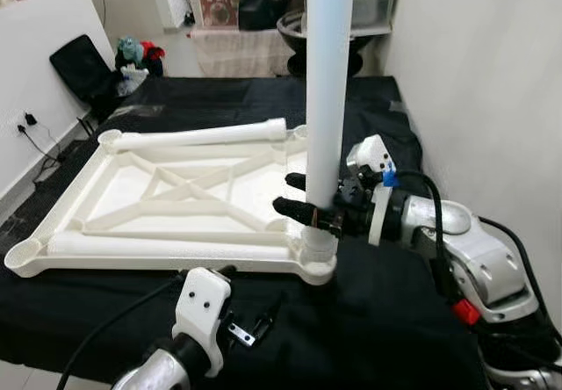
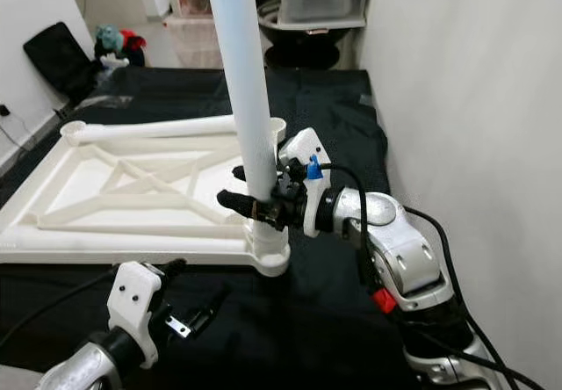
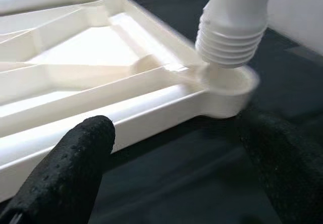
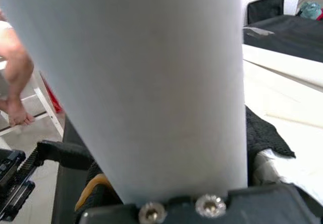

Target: Building children table

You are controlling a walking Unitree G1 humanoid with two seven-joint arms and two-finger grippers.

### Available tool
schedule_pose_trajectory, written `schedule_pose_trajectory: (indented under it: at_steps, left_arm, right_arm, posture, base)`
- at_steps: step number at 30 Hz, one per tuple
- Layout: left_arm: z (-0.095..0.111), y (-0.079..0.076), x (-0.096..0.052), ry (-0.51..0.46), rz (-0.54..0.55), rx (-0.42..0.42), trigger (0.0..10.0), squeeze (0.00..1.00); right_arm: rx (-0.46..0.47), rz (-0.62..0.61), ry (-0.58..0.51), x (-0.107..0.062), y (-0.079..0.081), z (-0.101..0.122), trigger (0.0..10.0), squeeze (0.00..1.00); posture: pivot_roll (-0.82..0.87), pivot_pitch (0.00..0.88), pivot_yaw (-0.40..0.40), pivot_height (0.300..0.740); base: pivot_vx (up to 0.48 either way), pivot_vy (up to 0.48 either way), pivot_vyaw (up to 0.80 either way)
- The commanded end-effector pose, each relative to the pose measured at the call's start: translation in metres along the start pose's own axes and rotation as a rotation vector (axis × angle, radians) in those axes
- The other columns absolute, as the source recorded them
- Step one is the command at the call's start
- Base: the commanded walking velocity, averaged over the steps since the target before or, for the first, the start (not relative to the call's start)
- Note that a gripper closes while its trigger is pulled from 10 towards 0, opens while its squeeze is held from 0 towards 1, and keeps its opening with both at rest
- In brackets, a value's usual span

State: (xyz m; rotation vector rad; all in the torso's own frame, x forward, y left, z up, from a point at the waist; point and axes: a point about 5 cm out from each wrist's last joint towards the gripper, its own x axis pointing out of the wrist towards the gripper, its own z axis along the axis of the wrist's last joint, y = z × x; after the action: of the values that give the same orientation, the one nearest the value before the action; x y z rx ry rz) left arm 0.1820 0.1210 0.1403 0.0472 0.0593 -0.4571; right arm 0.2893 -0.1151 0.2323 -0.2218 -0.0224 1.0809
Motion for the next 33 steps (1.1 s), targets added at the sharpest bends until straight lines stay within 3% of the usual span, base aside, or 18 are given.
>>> schedule_pose_trajectory:
  at_steps: [1, 10, 11, 13, 18, 22, 27, 33]
  left_arm:
    - [0.002, 0.005, -0.002, -0.002, 0.038, 0.034, 10.0, 0.0]
    - [0.01, -0.007, -0.007, -0.013, -0.038, 0.009, 10.0, 0.0]
    - [0.011, -0.017, -0.015, 0.0, -0.107, -0.006, 10.0, 0.0]
    - [0.01, -0.02, -0.018, 0.006, -0.131, -0.01, 10.0, 0.0]
    - [0.013, -0.029, -0.029, 0.015, -0.251, -0.055, 10.0, 0.0]
    - [0.013, -0.031, -0.03, 0.021, -0.26, -0.055, 10.0, 0.0]
    - [0.019, -0.026, -0.031, -0.006, -0.195, -0.057, 10.0, 0.0]
    - [0.022, -0.017, -0.03, -0.032, -0.115, -0.057, 10.0, 0.0]
  right_arm:
    - [-0.003, 0.012, -0.031, 0.002, -0.002, 0.006, 10.0, 0.0]
    - [0.058, -0.029, -0.048, -0.003, -0.02, 0.01, 10.0, 0.0]
    - [0.136, -0.046, -0.087, -0.013, -0.035, 0.013, 10.0, 0.0]
    - [0.158, -0.049, -0.102, -0.017, -0.039, 0.014, 10.0, 0.0]
    - [0.132, 0.078, -0.065, -0.034, -0.041, 0.013, 10.0, 0.0]
    - [0.115, 0.131, -0.032, -0.036, -0.039, 0.011, 10.0, 0.0]
    - [0.129, 0.194, -0.106, -0.043, -0.046, 0.024, 10.0, 0.0]
    - [0.084, 0.291, -0.156, -0.058, -0.039, 0.035, 10.0, 0.0]
  posture:
    - [-0.05, 0.142, -0.03, 0.74]
    - [-0.04, 0.173, -0.031, 0.74]
    - [-0.03, 0.205, -0.031, 0.74]
    - [-0.03, 0.205, -0.031, 0.74]
    - [-0.04, 0.254, -0.03, 0.74]
    - [-0.04, 0.269, -0.029, 0.74]
    - [-0.03, 0.301, -0.025, 0.74]
    - [-0.03, 0.313, -0.015, 0.74]
  base:
    - [0.0, 0.0, 0.0]
    - [0.0, 0.0, 0.0]
    - [0.0, 0.0, 0.0]
    - [0.0, 0.0, 0.0]
    - [0.0, 0.0, 0.0]
    - [0.0, 0.0, 0.0]
    - [0.0, 0.0, 0.0]
    - [0.0, 0.0, 0.0]
